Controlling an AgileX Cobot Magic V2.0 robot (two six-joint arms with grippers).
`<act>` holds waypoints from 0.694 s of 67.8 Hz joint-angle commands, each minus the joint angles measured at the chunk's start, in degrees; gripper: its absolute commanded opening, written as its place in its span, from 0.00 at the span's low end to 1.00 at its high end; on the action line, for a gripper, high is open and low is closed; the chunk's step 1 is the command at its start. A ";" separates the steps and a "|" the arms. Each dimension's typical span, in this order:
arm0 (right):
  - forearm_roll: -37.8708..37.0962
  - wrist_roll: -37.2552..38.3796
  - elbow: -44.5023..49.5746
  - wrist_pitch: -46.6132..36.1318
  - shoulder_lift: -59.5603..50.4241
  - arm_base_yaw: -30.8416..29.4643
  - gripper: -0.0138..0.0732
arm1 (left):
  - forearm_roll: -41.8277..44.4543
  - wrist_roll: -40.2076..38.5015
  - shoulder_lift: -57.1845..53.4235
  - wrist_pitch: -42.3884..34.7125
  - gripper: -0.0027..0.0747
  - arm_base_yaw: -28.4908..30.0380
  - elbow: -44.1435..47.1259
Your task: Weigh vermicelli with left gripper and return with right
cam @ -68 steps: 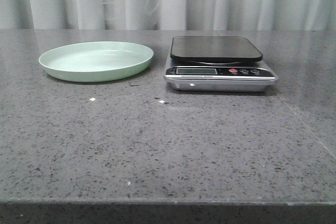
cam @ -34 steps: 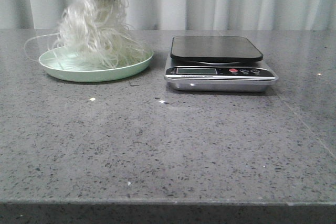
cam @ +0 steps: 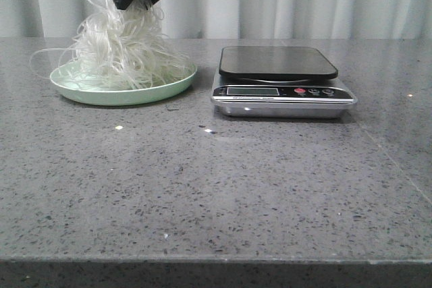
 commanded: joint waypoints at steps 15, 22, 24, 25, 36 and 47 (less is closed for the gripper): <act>1.13 -0.70 -2.19 -3.04 -4.96 -0.17 0.79 | -0.68 -0.73 0.39 -4.07 0.21 0.04 -2.02; 0.68 -0.70 -2.19 -2.88 -6.37 -0.41 0.79 | -0.68 -0.73 0.39 -4.07 0.21 0.04 -2.02; 0.40 -0.70 -2.19 -2.81 -6.79 -0.48 0.79 | -0.68 -0.73 0.39 -4.07 0.21 0.04 -2.02; 0.27 -0.70 -2.19 -2.81 -7.11 -0.48 0.79 | -0.68 -0.73 0.39 -4.07 0.21 0.04 -2.02; -1.11 -0.70 -2.19 -2.42 -11.23 -2.38 0.78 | -0.68 -0.73 0.39 -4.07 0.21 0.04 -2.02; -1.24 -0.70 -2.19 -0.26 -15.55 -6.33 0.61 | -0.68 -0.73 0.39 -4.07 0.21 0.04 -2.02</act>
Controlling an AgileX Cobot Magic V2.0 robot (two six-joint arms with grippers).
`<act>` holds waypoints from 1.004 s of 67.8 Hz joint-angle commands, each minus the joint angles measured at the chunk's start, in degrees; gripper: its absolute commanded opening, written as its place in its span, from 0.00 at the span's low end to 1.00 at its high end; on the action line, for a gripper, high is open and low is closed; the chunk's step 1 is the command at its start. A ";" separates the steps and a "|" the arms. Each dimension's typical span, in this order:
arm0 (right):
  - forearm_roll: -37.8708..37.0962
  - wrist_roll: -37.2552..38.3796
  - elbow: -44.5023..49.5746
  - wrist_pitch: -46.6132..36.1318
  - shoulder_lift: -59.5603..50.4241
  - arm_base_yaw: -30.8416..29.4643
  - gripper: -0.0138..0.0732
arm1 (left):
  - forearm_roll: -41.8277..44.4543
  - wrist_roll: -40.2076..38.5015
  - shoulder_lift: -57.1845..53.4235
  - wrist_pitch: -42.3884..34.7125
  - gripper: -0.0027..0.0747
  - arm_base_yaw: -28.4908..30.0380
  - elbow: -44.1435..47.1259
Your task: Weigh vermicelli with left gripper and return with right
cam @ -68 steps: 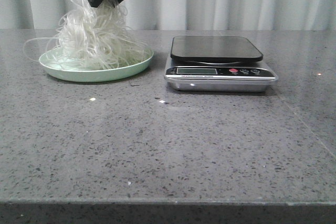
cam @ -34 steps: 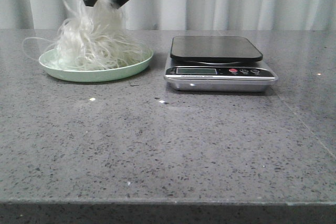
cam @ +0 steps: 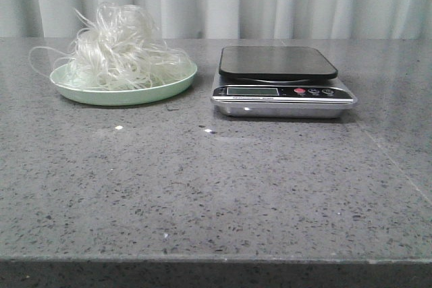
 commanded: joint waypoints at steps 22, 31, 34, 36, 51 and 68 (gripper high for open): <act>-0.14 -0.44 -2.08 8.77 -12.68 -16.20 0.33 | -0.68 -0.73 0.39 -4.07 0.21 0.04 -2.02; -0.14 -0.44 0.95 10.81 -15.44 -20.65 0.33 | -0.68 -0.73 0.39 -4.07 0.21 0.04 -2.02; -0.14 -0.44 2.78 10.62 -16.35 -21.71 0.33 | -0.68 -0.73 0.39 -4.07 0.21 0.04 -2.02; -0.14 -0.44 4.55 10.31 -17.42 -22.55 0.33 | -0.68 -0.73 0.39 -4.07 0.21 0.04 -2.02; -0.54 -0.44 21.86 4.56 -27.49 -26.21 0.33 | -0.68 -0.73 0.39 -4.07 0.21 0.04 -2.02; -5.59 -0.44 46.78 -11.78 -44.62 -26.96 0.33 | -2.40 -0.73 0.39 -4.07 0.21 0.04 -2.02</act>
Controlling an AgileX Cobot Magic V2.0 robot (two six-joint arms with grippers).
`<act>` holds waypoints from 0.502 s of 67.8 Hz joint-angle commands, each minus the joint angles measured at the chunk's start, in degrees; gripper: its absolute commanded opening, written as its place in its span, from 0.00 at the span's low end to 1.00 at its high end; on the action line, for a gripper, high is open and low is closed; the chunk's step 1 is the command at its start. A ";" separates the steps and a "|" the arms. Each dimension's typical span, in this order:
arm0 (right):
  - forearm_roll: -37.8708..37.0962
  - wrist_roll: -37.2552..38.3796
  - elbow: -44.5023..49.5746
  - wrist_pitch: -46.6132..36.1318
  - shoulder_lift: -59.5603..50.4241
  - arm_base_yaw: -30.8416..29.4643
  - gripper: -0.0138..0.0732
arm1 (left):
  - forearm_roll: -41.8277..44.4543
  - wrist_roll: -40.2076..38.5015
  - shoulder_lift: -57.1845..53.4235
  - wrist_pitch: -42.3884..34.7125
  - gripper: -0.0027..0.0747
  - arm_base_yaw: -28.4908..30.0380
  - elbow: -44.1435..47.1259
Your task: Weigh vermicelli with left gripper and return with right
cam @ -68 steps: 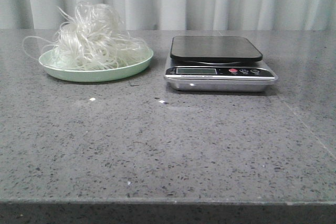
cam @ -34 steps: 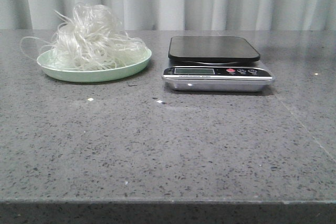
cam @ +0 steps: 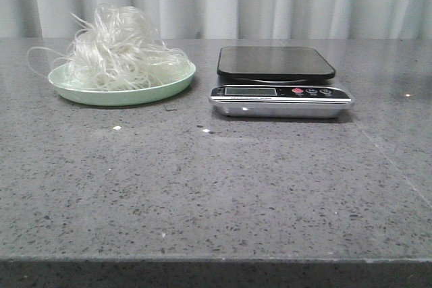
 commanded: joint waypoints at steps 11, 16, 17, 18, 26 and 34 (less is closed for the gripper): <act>-1.59 -0.44 21.69 -17.55 -19.05 -0.45 0.33 | -1.48 -0.73 0.39 -4.07 0.21 0.04 -2.02; -1.70 -0.44 28.36 -21.91 -25.03 -0.45 0.33 | -1.48 -0.73 0.39 -4.07 0.21 0.04 -2.02; -1.76 -0.44 31.01 -23.54 -26.62 -0.45 0.33 | -1.48 -0.73 0.39 -4.07 0.21 0.04 -2.02; -1.82 -0.44 31.67 -23.95 -27.64 -0.45 0.33 | -1.48 -0.73 0.39 -4.07 0.21 0.04 -2.02; -2.48 -0.44 43.10 -32.04 -37.80 -0.45 0.33 | -1.48 -0.73 0.39 -4.07 0.21 0.04 -2.02; -2.48 -0.44 51.69 -37.63 -48.10 -0.45 0.33 | -1.48 -0.73 0.39 -4.07 0.21 0.04 -2.02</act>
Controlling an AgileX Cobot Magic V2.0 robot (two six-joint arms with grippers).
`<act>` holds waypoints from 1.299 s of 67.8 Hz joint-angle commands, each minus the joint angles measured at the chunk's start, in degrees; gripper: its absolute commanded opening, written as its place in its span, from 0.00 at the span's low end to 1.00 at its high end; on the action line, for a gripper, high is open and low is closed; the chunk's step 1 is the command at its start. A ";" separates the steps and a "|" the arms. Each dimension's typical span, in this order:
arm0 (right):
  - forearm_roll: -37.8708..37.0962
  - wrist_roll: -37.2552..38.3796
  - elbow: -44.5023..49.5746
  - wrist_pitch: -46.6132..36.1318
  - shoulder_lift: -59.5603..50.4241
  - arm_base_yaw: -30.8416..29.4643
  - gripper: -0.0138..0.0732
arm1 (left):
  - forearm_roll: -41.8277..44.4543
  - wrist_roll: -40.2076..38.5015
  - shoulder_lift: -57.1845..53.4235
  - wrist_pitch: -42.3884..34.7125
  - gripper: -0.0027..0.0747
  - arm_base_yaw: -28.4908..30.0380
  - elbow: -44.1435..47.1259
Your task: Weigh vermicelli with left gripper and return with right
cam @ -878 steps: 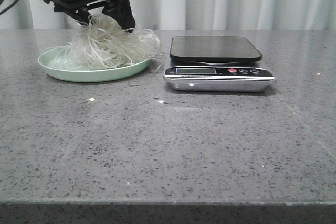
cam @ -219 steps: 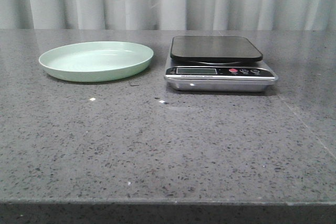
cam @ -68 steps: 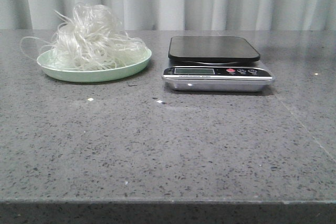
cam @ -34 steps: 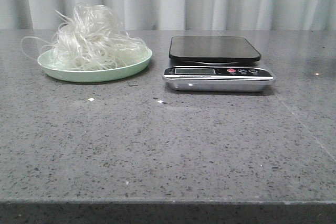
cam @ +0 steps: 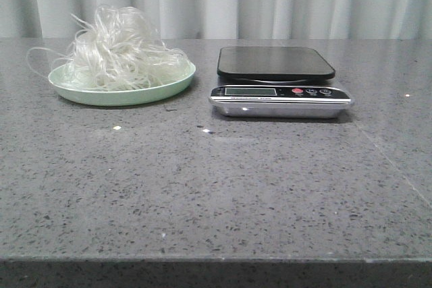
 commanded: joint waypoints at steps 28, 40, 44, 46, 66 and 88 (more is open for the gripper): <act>-0.36 -0.44 12.64 -11.53 -21.79 -0.45 0.33 | -0.59 -0.73 0.39 -4.07 0.21 0.04 -2.02; -0.36 -0.44 12.64 -11.41 -21.79 -0.45 0.33 | -0.59 -0.73 0.39 -4.07 0.21 0.04 -2.02; -0.36 -0.44 12.64 -11.42 -21.79 -0.45 0.33 | -0.59 -0.73 0.39 -4.07 0.21 0.04 -2.02; -0.36 -0.44 12.64 -11.42 -21.79 -0.45 0.33 | -0.59 -0.73 0.39 -4.07 0.21 0.04 -2.02; -0.36 -0.44 12.64 -11.42 -21.79 -0.45 0.33 | -0.59 -0.73 0.39 -4.07 0.21 0.04 -2.02; -0.36 -0.44 12.64 -11.42 -21.79 -0.45 0.33 | 1.34 -0.73 -3.08 -3.95 0.21 0.95 0.22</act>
